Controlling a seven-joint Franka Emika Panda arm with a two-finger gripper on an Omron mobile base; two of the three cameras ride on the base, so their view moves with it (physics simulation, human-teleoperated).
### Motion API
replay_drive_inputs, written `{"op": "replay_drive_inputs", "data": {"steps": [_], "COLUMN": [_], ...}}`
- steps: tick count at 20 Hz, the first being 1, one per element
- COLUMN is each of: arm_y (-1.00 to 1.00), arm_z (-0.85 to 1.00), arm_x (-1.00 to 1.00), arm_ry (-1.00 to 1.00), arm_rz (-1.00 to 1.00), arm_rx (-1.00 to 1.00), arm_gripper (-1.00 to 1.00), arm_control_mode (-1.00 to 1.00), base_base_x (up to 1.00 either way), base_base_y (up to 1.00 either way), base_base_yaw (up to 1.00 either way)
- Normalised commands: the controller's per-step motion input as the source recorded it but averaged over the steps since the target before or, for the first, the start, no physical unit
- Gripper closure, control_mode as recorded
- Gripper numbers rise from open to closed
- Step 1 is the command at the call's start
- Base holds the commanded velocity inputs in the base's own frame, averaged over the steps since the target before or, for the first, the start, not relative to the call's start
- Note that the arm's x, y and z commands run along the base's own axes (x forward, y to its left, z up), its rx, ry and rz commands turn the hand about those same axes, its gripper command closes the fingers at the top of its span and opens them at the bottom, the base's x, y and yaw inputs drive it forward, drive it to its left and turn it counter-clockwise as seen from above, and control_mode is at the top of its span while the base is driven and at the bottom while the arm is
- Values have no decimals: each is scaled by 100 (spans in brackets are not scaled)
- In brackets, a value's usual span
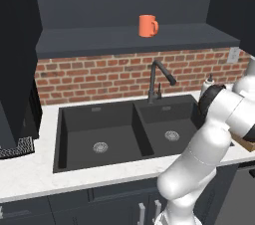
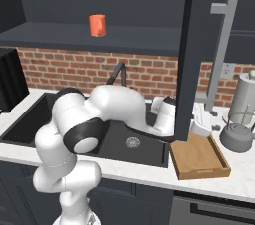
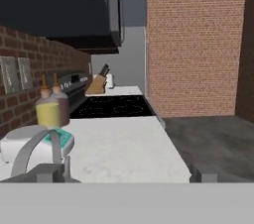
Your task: Pick the kettle from the counter and place it on the tray. Then pick the mug from the cabinet and place it on the tray. Then close the cabinet doors.
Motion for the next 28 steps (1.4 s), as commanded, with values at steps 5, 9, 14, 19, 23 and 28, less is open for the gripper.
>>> {"op": "replay_drive_inputs", "data": {"steps": [5,9,14,19,23,28], "arm_y": [-3,-5,-12,-17,-17,-11], "arm_z": [-15,-14,-21,-24,-21,-19], "arm_x": [20,20,14,12,12,13], "arm_ry": [0,0,-1,-1,-4,-8], "arm_rz": [0,0,0,0,0,0], "arm_rx": [0,0,0,0,0,0], "arm_gripper": [-100,-100,-100,-100,-100,-100], "arm_control_mode": [-100,-100,-100,-100,-100,-100], "base_base_x": [0,0,0,0,0,0], "base_base_y": [0,0,0,0,0,0], "base_base_yaw": [0,0,0,0,0,0]}}
